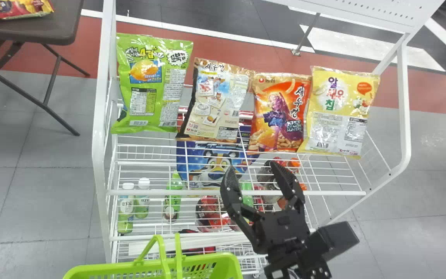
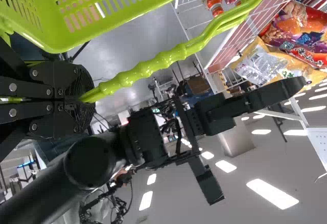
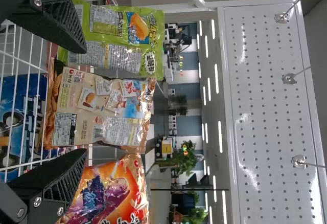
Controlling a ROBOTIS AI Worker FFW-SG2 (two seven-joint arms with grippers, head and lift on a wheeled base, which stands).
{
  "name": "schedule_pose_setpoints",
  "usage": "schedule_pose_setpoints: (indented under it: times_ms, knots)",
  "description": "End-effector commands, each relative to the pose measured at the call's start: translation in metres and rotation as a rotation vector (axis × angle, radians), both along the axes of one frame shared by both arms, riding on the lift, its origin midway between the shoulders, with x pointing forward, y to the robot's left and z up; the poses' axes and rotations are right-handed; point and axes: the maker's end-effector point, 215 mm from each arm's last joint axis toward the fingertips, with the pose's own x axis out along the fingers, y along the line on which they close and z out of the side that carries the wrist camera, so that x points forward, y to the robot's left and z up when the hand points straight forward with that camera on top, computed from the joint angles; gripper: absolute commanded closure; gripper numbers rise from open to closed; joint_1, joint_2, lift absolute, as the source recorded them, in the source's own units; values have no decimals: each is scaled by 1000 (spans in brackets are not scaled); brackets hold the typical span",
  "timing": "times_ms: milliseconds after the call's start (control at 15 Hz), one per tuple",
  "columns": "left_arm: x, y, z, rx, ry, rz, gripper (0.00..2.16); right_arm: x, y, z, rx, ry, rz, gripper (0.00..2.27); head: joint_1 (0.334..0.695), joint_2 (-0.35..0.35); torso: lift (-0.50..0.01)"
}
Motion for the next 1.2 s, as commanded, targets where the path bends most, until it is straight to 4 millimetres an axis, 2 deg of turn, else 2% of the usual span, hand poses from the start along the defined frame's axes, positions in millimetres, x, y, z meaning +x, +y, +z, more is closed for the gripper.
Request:
schedule_pose_setpoints:
  times_ms: [0, 333, 600, 867, 1133]
  knots:
    - [-2, 0, -3, 10, 11, -3, 2135, 27, -2, -14, -13, 34, 7, 127, 695, -350, -6]
    - [-3, 3, -12, 29, 31, 4, 2135, 98, -11, -37, -47, 93, 10, 127, 695, -350, -6]
    - [-2, 3, -17, 45, 37, 12, 2135, 145, -20, -38, -47, 102, 0, 127, 695, -350, -6]
    - [1, 5, -18, 54, 33, 15, 2135, 172, -19, -41, 1, 118, 14, 130, 695, -350, -6]
    - [3, 6, -18, 52, 31, 15, 2135, 183, -7, -44, 31, 152, 61, 144, 695, -350, -6]
